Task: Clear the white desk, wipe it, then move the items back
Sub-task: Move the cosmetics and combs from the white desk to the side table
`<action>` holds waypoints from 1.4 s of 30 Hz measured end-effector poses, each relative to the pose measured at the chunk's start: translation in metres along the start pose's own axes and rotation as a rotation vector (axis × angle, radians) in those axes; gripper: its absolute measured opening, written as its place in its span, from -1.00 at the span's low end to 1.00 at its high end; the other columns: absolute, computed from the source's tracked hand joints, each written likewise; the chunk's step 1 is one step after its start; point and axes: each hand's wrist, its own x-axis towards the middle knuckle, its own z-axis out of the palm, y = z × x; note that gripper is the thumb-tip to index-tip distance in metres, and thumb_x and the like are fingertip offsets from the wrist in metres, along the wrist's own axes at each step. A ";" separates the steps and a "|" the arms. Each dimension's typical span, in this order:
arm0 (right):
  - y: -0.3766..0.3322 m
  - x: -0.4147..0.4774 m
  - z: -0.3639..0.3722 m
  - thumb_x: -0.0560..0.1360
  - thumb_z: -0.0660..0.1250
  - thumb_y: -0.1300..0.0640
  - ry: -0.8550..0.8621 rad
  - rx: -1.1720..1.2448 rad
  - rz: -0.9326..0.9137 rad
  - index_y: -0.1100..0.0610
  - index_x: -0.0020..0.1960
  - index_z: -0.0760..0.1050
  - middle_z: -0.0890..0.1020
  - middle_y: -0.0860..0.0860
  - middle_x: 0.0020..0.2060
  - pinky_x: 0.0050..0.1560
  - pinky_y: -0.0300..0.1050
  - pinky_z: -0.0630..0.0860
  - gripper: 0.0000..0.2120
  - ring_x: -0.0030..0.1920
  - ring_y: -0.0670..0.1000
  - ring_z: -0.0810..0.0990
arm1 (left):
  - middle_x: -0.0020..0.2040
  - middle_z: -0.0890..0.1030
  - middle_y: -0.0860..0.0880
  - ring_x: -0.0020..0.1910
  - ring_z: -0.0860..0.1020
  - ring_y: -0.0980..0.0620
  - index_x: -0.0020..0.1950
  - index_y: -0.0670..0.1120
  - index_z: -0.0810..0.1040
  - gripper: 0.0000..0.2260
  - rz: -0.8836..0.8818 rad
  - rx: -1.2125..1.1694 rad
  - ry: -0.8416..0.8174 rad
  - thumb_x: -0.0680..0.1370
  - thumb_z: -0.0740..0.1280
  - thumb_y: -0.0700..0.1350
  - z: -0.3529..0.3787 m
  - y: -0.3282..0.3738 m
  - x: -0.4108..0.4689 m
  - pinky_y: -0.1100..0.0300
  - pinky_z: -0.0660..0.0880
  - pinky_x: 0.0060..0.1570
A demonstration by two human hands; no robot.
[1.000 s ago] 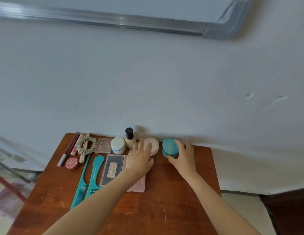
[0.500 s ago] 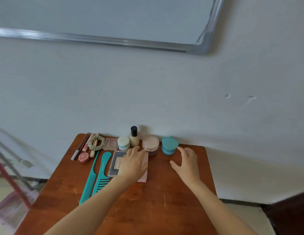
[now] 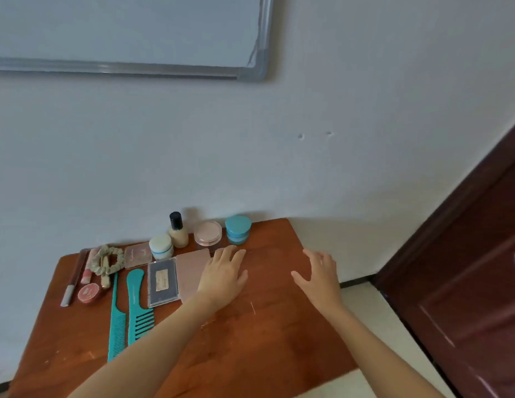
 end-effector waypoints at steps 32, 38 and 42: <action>-0.094 -0.662 -0.051 0.45 0.36 0.03 0.768 -0.184 1.233 0.13 0.32 0.37 0.31 0.15 0.33 0.30 -0.04 0.31 -0.52 0.37 0.12 0.23 | 0.39 0.31 -0.05 0.36 0.24 -0.04 0.39 -0.10 0.29 -0.59 1.313 -0.268 -0.417 0.55 0.15 -0.04 -0.005 0.220 -0.405 0.13 0.21 0.31; -0.124 -0.817 -0.051 0.45 0.36 0.02 0.841 -0.236 1.368 0.13 0.29 0.40 0.31 0.16 0.34 0.26 0.00 0.38 -0.55 0.36 0.12 0.25 | 0.37 0.33 -0.03 0.34 0.26 -0.02 0.37 -0.07 0.31 -0.62 1.454 -0.289 -0.517 0.57 0.15 -0.01 -0.004 0.230 -0.559 0.17 0.27 0.23; -0.143 -0.888 -0.047 0.47 0.34 -0.01 0.876 -0.242 1.436 0.10 0.30 0.38 0.29 0.14 0.35 0.27 -0.02 0.38 -0.55 0.37 0.09 0.23 | 0.36 0.35 -0.03 0.34 0.27 -0.05 0.36 -0.07 0.32 -0.63 1.492 -0.319 -0.564 0.57 0.18 -0.04 -0.007 0.240 -0.625 0.15 0.28 0.24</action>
